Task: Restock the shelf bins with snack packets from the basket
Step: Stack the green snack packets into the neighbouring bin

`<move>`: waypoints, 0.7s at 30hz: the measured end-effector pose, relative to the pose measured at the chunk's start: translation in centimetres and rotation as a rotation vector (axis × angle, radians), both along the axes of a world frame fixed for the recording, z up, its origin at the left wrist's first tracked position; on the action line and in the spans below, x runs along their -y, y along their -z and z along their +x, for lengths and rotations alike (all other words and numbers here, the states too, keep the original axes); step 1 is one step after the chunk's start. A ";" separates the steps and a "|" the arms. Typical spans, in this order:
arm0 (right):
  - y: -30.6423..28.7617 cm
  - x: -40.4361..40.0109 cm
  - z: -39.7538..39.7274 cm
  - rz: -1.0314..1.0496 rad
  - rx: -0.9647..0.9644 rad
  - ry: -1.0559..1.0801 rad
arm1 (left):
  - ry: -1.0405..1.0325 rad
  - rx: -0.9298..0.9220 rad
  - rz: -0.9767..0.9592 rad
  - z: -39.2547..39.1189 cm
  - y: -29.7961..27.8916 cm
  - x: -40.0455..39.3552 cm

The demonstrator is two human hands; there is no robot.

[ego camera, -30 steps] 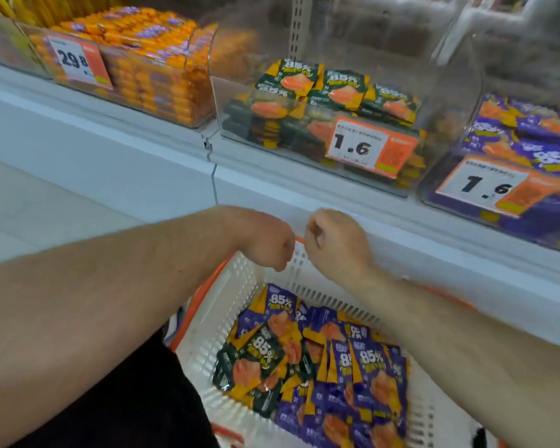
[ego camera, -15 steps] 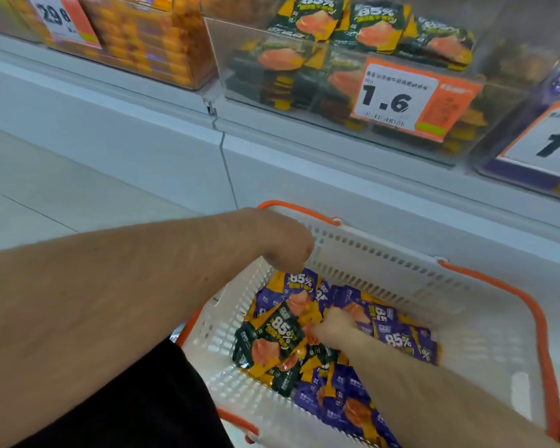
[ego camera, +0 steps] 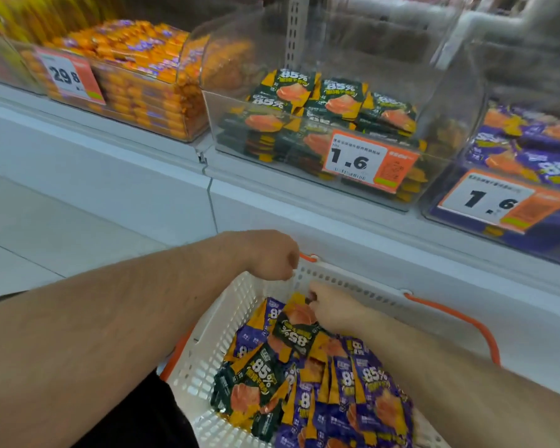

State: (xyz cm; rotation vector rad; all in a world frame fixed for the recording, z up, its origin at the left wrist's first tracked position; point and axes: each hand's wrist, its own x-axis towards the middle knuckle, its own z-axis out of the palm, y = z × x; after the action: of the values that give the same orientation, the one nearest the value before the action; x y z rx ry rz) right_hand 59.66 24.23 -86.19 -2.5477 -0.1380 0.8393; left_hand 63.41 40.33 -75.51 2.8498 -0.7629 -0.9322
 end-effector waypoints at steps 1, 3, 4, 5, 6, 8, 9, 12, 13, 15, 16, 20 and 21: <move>-1.5 0.3 0.7 0.002 0.062 -0.033 | -0.028 0.016 -0.042 0.2 -0.4 -0.1; -4.9 0.8 1.9 0.023 0.176 -0.066 | -0.078 0.022 -0.095 0.6 -1.3 -0.4; -6.4 1.1 2.4 0.051 0.218 -0.061 | -0.109 0.011 -0.107 0.9 -1.9 -0.7; -8.0 1.2 2.7 0.093 0.243 -0.045 | -0.141 -0.011 -0.109 1.2 -2.5 -1.0; -9.5 1.3 2.8 0.143 0.253 -0.025 | -0.172 -0.036 -0.101 1.6 -3.1 -1.5; -12.0 1.3 2.9 0.241 0.280 0.023 | -0.201 -0.063 -0.073 2.1 -4.4 -2.5; -13.0 1.2 2.9 0.292 0.295 0.053 | -0.196 -0.061 -0.075 2.4 -5.0 -3.1; -14.9 0.9 2.5 0.490 0.340 0.179 | -0.240 -0.049 -0.223 2.9 -6.7 -4.5; -15.2 0.9 2.4 0.563 0.362 0.221 | -0.289 -0.055 -0.320 2.9 -7.2 -5.0; -15.9 0.7 2.2 0.694 0.388 0.272 | -0.408 -0.066 -0.551 2.9 -8.1 -5.9; -16.2 0.7 2.1 0.735 0.384 0.280 | -0.457 -0.067 -0.668 2.9 -8.5 -6.2; -18.0 0.8 2.7 0.786 0.368 0.214 | -0.518 -0.007 -0.924 2.9 -10.3 -6.3; -18.6 0.9 3.1 0.800 0.376 0.192 | -0.521 0.009 -0.954 2.9 -10.6 -6.3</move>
State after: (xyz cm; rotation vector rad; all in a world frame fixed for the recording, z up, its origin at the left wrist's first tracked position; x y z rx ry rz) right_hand 62.72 23.31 -67.59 -1.8790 -0.2760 0.1535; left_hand 66.28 46.61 -64.87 2.0203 -0.2881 -0.3273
